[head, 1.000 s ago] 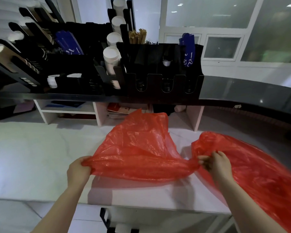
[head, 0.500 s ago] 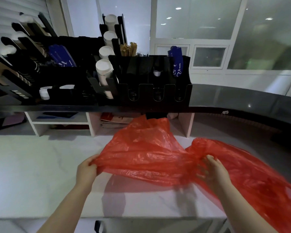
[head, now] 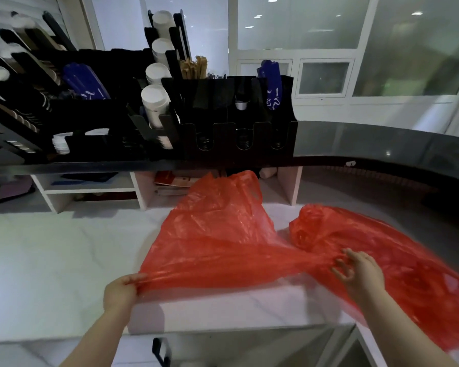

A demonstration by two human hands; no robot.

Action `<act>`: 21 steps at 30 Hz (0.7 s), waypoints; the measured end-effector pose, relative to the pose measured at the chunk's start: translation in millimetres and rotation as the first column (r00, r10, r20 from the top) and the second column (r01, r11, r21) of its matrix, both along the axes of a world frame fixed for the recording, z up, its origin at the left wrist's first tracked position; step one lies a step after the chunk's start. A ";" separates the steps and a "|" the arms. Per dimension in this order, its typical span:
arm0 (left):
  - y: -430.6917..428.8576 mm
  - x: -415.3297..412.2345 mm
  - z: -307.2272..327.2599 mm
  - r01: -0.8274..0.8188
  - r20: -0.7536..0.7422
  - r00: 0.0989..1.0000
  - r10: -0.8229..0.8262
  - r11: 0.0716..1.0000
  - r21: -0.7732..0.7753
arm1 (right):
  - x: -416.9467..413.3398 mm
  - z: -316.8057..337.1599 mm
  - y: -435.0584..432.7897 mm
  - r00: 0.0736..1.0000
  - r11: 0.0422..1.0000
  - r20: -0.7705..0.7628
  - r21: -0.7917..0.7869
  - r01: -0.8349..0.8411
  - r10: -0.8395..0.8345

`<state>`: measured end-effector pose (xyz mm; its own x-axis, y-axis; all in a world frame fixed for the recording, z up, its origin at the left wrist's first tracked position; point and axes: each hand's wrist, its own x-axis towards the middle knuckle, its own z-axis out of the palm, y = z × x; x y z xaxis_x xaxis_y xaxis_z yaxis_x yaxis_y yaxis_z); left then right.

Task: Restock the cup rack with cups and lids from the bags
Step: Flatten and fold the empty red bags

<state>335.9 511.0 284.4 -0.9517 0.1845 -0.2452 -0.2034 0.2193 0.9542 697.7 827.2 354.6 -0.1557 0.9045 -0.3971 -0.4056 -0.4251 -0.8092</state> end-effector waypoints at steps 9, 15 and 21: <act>0.0 42.9 19.9 0.285 -0.382 0.796 -0.470 0.847 -0.448 | 14.1 -14.5 -39.9 0.994 0.998 0.093 0.025 -0.063 0.061; -21.7 52.9 4.4 0.337 -0.030 0.427 -0.904 0.189 -0.922 | 16.2 -8.2 -88.3 0.984 0.990 0.118 0.042 -0.138 0.132; -73.5 67.0 -14.5 0.301 -0.014 0.399 -0.917 0.146 -0.942 | -7.3 5.7 -153.0 0.931 0.938 0.198 0.104 -0.332 0.307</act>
<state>402.9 437.5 269.9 -0.5361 0.8086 -0.2423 0.8116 0.5727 0.1155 690.5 674.2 360.3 -0.3840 0.8647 -0.3237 -0.1121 -0.3916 -0.9133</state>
